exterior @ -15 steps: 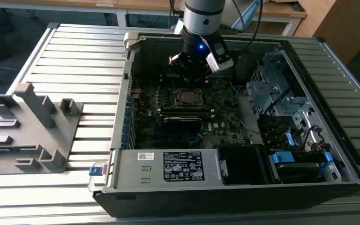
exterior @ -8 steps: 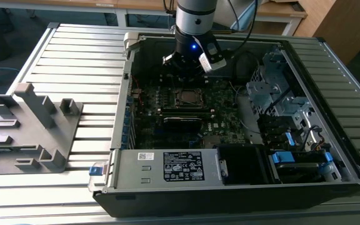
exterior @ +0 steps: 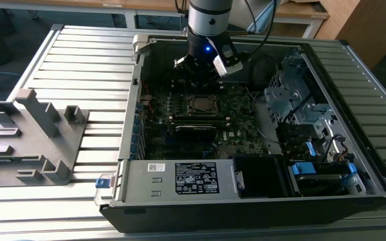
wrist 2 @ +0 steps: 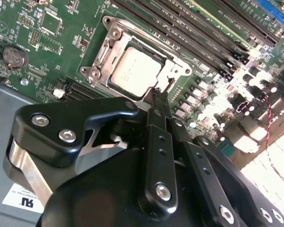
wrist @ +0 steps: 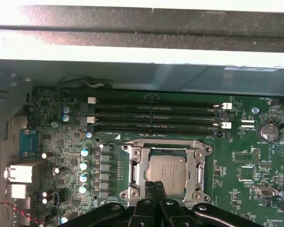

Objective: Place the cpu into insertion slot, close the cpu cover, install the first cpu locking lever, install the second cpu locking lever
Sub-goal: 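Install the first cpu locking lever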

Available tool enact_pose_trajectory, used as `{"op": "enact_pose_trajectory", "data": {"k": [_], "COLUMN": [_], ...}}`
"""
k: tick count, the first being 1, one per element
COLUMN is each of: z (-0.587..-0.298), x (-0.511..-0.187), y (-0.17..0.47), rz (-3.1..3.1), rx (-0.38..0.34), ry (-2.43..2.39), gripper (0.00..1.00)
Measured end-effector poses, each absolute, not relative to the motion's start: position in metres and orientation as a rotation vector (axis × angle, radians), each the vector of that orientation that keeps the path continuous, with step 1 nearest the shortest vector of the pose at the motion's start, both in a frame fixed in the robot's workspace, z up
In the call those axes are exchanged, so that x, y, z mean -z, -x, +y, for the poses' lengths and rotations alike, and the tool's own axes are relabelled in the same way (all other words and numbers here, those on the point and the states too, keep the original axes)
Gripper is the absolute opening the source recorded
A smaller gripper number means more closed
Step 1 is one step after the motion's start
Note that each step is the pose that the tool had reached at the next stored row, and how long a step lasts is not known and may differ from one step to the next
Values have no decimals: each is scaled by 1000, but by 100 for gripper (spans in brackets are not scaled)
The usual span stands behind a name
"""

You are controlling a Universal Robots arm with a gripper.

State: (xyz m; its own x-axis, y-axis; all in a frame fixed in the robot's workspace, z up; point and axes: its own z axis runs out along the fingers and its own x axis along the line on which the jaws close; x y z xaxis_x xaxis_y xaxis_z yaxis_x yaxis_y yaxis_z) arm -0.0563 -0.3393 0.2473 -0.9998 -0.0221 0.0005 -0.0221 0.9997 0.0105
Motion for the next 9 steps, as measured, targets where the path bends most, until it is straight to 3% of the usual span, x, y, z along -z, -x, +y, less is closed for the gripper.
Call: {"op": "enact_pose_trajectory", "data": {"k": [9], "z": [-339], "x": [-255], "y": [56], "rz": [-3141], "rx": [17], "ry": [-35], "gripper": [11]}}
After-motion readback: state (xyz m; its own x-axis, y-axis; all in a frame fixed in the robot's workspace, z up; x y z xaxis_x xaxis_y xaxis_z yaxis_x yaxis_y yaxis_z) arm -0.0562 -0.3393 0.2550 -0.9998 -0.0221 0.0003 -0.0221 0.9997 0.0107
